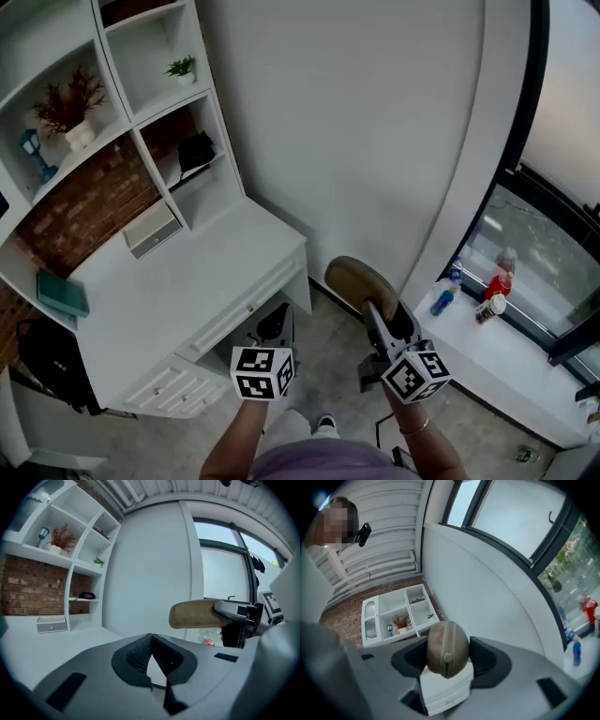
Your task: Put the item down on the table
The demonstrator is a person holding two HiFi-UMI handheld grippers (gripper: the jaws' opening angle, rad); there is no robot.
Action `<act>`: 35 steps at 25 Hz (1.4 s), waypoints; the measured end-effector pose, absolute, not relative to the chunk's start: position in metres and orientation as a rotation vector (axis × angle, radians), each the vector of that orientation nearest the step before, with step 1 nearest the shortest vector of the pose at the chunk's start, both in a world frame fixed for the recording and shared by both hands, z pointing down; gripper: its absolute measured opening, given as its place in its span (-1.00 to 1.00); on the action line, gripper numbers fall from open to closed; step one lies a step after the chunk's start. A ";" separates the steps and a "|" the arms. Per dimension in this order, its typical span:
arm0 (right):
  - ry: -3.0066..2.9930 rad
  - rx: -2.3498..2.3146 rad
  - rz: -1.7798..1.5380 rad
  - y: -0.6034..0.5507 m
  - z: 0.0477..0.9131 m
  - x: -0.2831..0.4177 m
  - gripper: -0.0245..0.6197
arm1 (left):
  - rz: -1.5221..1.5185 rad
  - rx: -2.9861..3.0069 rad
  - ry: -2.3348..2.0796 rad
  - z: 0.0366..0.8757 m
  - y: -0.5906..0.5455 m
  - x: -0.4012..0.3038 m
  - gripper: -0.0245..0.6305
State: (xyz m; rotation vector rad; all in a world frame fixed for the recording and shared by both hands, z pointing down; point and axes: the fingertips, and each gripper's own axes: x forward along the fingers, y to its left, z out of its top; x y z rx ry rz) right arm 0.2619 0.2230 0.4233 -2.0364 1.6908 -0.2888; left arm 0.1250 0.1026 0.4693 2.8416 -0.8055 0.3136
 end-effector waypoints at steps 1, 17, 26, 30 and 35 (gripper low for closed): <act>1.713 -2.010 -0.292 0.213 0.423 0.261 -0.12 | 0.315 2.835 -0.846 0.469 0.096 0.119 -0.92; 1.922 -1.742 -0.177 -0.005 0.359 0.195 -0.12 | 0.196 2.765 -1.221 0.430 -0.077 0.021 -0.92; 1.941 -1.652 -0.052 -0.141 0.300 0.169 -0.12 | 0.130 2.806 -1.301 0.386 -0.211 -0.005 -0.92; 1.939 -1.644 -0.008 -0.186 0.275 0.163 -0.12 | 0.088 2.823 -1.318 0.364 -0.250 -0.013 -0.92; 1.959 -1.609 0.055 -0.232 0.246 0.147 -0.12 | 0.021 2.810 -1.347 0.340 -0.290 -0.025 -0.92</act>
